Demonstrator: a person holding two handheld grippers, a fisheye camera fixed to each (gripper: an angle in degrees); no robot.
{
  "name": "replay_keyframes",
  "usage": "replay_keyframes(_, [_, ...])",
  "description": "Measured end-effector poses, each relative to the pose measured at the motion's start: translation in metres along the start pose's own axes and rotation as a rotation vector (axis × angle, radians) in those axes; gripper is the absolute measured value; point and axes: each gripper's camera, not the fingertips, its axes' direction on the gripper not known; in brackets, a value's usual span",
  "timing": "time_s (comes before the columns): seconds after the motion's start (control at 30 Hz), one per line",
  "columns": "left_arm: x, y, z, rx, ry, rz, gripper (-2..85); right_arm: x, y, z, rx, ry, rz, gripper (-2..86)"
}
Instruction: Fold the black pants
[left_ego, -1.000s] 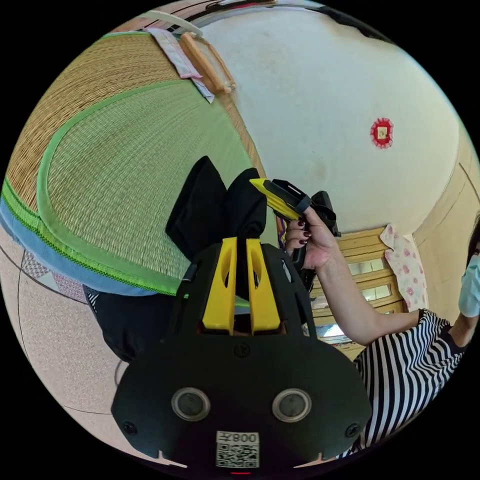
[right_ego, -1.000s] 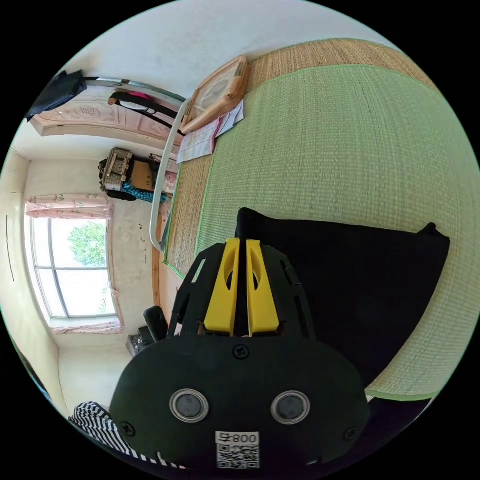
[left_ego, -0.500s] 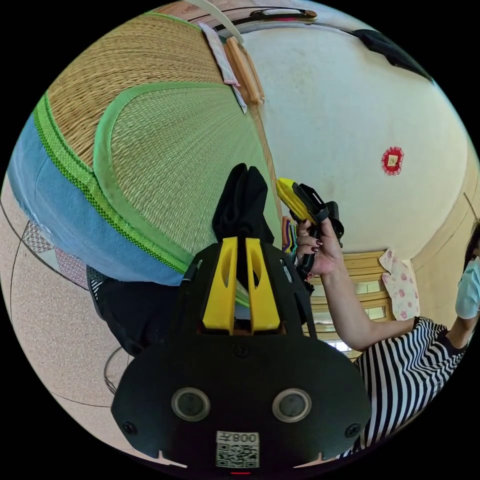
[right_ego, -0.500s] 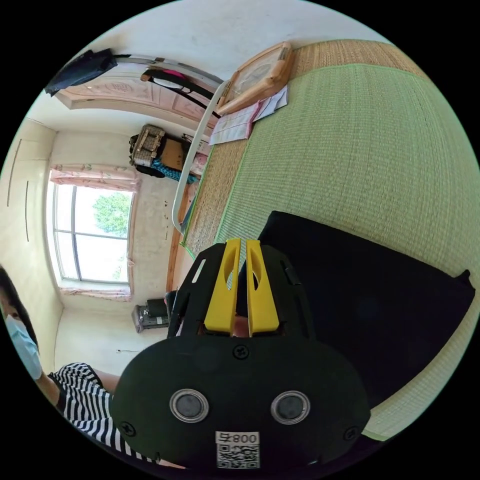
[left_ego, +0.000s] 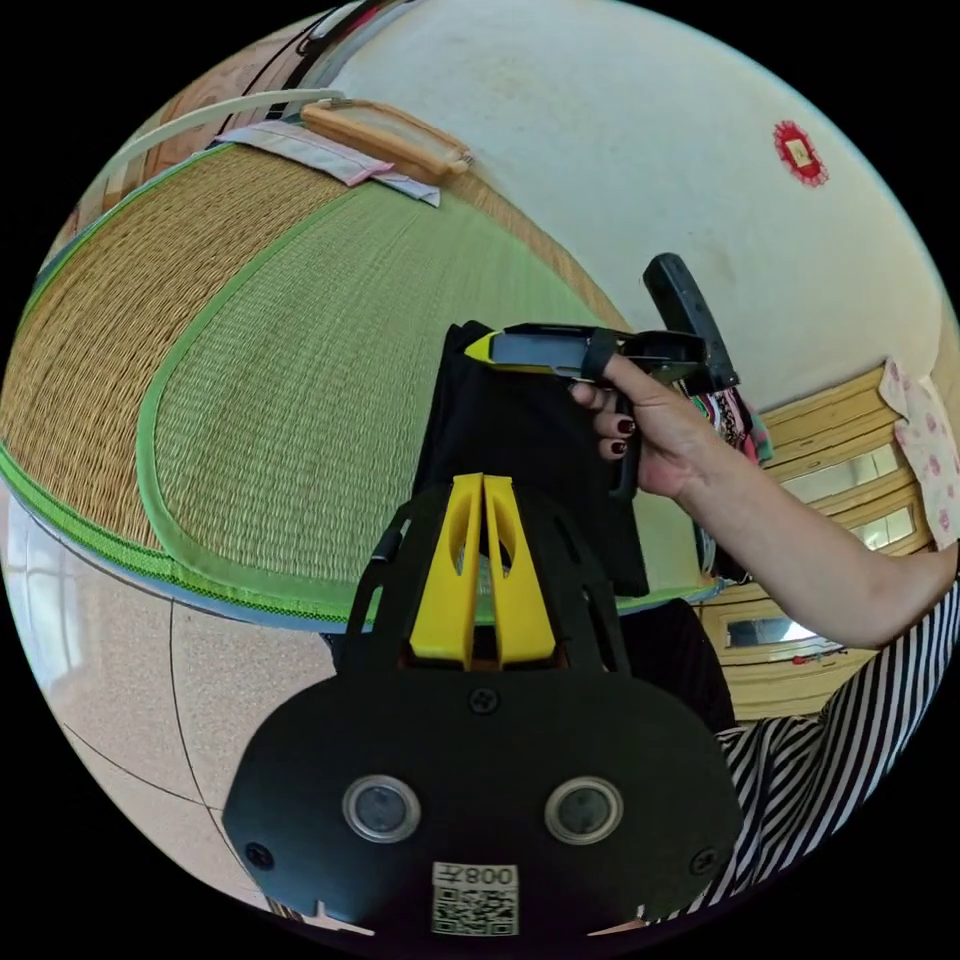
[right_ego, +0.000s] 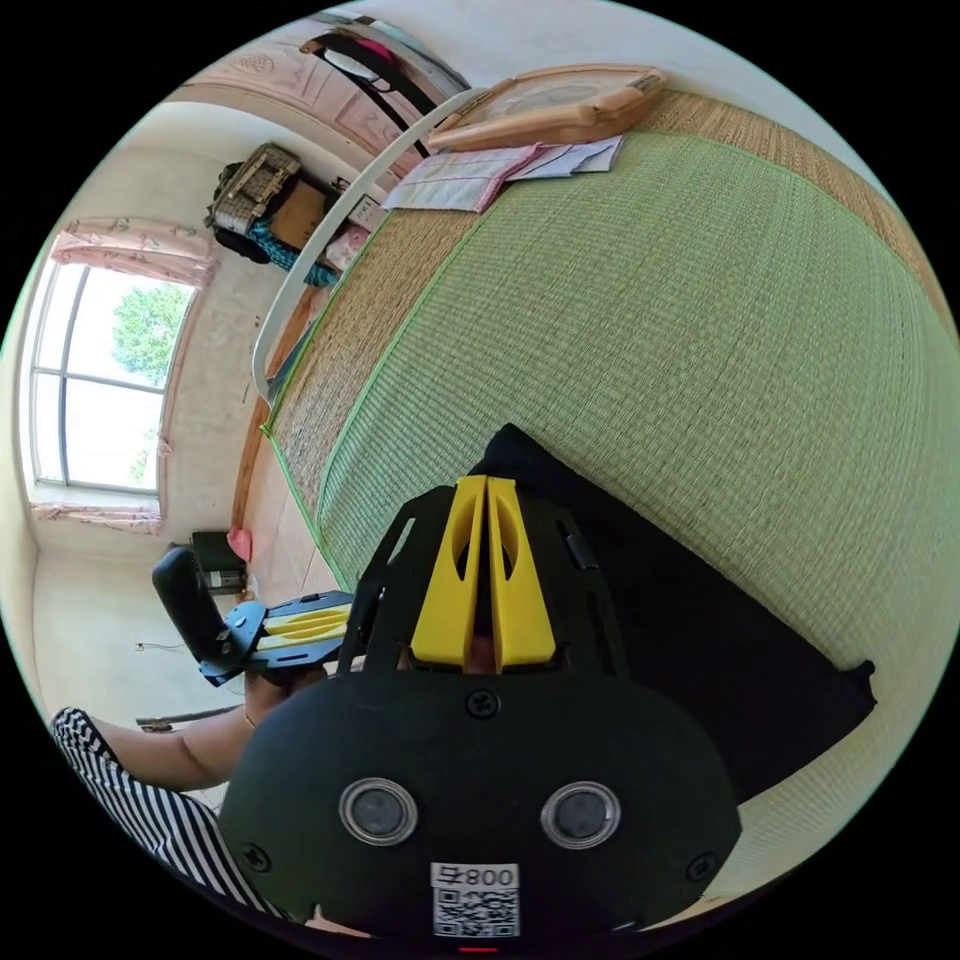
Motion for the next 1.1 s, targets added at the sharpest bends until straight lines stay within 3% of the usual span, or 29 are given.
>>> replay_keyframes(0.17, [0.037, 0.015, -0.001, 0.007, -0.046, 0.022, 0.0, 0.003, 0.001, -0.006, 0.035, 0.057, -0.094, 0.1])
replay_keyframes(0.37, [0.068, 0.027, 0.016, -0.025, -0.142, 0.07, 0.1, 0.027, -0.02, 0.016, -0.005, 0.06, -0.05, 0.0])
replay_keyframes(0.67, [0.094, 0.05, 0.025, -0.011, -0.163, 0.067, 0.0, 0.019, 0.031, -0.001, 0.016, -0.056, -0.169, 0.1])
replay_keyframes(0.8, [0.098, 0.06, 0.034, -0.016, -0.15, 0.047, 0.0, 0.022, 0.035, 0.028, -0.067, -0.013, -0.157, 0.1])
replay_keyframes(1.1, [0.103, 0.074, 0.058, -0.058, -0.153, 0.065, 0.0, 0.02, 0.031, 0.008, -0.031, 0.0, -0.178, 0.1])
